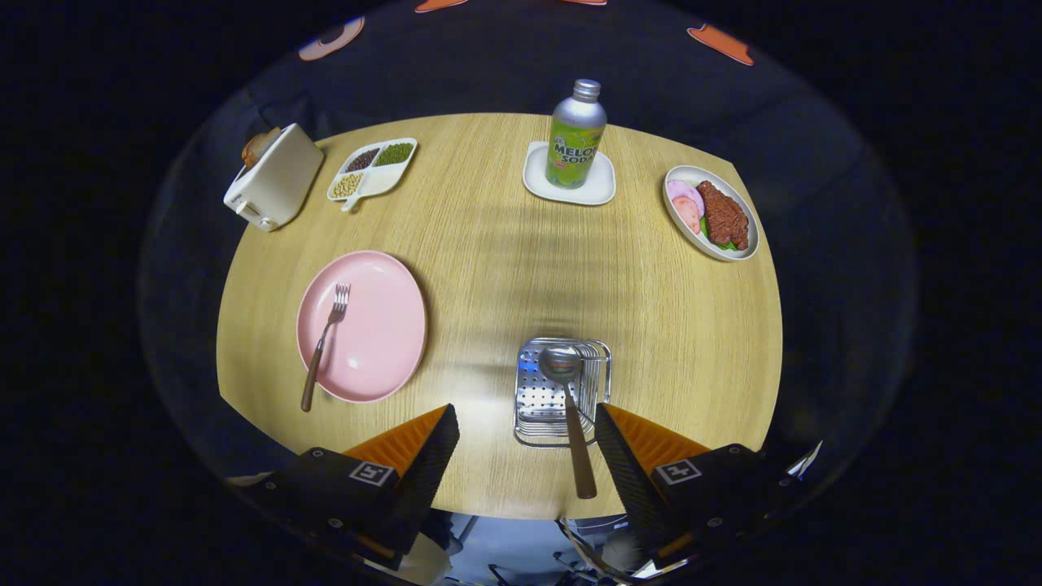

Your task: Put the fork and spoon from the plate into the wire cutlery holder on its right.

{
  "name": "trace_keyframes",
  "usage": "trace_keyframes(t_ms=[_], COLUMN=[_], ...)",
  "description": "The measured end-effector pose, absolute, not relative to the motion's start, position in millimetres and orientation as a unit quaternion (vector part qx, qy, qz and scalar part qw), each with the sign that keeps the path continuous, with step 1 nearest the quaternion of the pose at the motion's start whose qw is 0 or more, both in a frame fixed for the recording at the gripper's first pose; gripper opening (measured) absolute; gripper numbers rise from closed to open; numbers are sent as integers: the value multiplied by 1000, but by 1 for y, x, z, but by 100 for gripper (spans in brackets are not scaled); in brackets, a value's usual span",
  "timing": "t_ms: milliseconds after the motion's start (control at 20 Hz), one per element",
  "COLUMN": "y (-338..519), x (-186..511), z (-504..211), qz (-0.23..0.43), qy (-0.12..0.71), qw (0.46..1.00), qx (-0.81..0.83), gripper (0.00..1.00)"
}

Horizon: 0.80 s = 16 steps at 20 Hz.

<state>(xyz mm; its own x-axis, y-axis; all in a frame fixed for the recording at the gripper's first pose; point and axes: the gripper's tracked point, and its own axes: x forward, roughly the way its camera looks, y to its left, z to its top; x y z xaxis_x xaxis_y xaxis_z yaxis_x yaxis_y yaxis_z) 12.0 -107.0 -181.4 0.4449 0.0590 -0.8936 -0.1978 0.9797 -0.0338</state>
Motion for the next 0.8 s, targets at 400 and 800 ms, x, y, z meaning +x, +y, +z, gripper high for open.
trace_keyframes(t_ms=[400,800], y=[-34,52], x=[9,8], z=[-155,-171], qz=[91,102], qy=[412,324], qw=[906,940], qx=[-18,-34], gripper=[100,100])
